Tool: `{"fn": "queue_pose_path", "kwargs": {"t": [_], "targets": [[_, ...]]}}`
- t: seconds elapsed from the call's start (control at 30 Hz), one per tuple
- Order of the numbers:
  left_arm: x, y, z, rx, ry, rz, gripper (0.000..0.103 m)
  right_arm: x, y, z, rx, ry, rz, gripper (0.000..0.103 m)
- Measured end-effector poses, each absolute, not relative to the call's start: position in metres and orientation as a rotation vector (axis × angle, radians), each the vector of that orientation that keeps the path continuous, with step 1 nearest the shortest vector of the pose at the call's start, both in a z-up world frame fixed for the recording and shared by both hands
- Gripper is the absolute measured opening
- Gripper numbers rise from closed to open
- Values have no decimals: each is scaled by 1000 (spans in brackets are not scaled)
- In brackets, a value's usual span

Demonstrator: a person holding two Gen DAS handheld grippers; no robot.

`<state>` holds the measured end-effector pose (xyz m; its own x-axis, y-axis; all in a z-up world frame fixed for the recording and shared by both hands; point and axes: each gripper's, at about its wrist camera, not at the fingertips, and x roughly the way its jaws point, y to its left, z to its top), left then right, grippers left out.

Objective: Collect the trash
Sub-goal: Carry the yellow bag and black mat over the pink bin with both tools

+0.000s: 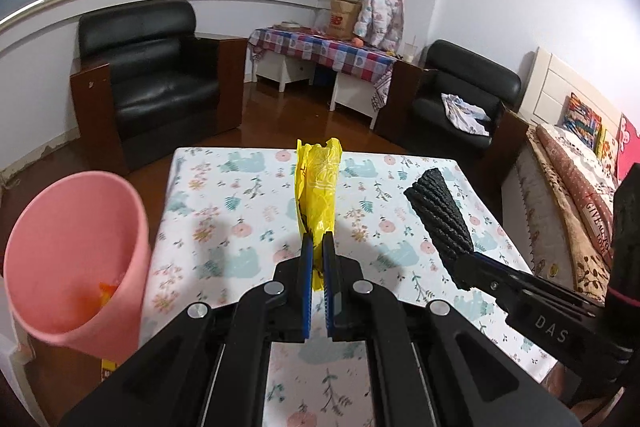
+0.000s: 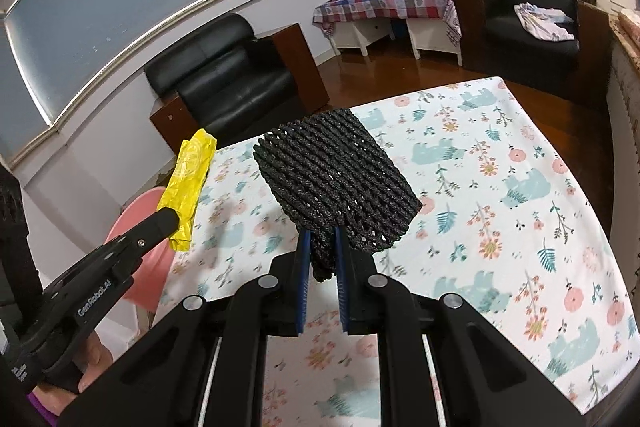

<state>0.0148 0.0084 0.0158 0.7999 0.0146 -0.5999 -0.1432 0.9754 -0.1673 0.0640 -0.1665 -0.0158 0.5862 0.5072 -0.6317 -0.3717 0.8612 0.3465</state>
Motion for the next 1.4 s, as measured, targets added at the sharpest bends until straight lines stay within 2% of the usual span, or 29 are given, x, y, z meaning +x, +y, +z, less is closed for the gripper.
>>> {"fn": "queue_pose_path", "kwargs": {"t": [0.43, 1.4], "targets": [[-28, 28, 22, -212, 604, 165, 4, 27, -147, -2, 140, 747, 547, 13], [-82, 84, 23, -260, 533, 334, 4, 13, -86, -4, 92, 769, 665, 12]]}}
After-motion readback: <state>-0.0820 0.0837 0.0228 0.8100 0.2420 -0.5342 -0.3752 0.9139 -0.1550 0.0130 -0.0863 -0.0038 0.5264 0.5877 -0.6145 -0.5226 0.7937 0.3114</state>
